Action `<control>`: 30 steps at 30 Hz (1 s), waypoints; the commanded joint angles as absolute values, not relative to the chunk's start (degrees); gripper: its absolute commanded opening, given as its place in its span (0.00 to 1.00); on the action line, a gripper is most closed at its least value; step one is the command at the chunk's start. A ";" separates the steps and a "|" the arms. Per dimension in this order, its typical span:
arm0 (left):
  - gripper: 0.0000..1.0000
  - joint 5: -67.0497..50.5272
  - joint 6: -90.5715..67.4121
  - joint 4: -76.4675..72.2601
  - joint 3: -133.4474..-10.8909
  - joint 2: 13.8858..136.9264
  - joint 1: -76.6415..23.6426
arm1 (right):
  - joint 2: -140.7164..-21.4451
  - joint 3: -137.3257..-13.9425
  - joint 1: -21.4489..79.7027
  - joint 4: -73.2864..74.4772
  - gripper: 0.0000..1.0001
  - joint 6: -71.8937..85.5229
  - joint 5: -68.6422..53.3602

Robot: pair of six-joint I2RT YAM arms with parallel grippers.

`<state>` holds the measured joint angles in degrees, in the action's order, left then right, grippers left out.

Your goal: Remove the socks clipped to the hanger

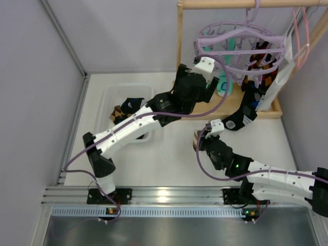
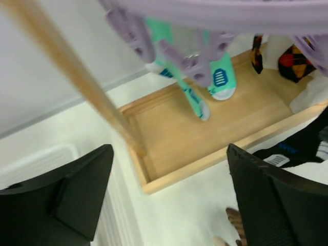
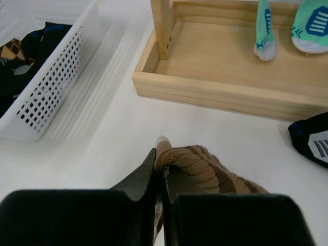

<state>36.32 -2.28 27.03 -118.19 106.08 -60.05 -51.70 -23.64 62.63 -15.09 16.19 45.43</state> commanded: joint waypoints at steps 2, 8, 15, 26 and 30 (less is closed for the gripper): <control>0.98 49.63 -8.76 25.58 -103.17 88.89 -60.12 | -49.83 -27.32 59.86 -11.52 0.00 11.97 32.65; 0.99 62.22 -21.06 35.55 -83.69 67.28 -59.42 | -56.68 -36.97 54.58 -9.14 0.00 6.60 13.15; 0.99 60.91 -33.57 55.54 -80.60 54.86 -58.89 | -75.56 -57.89 54.05 -7.38 0.00 1.58 -4.73; 0.99 63.02 -29.71 57.13 -71.46 38.50 -58.54 | -117.40 -106.75 54.32 4.55 0.22 1.06 -14.77; 0.99 65.56 -31.01 57.04 -66.72 36.92 -58.62 | -121.65 -113.91 53.88 8.35 0.79 1.75 -9.76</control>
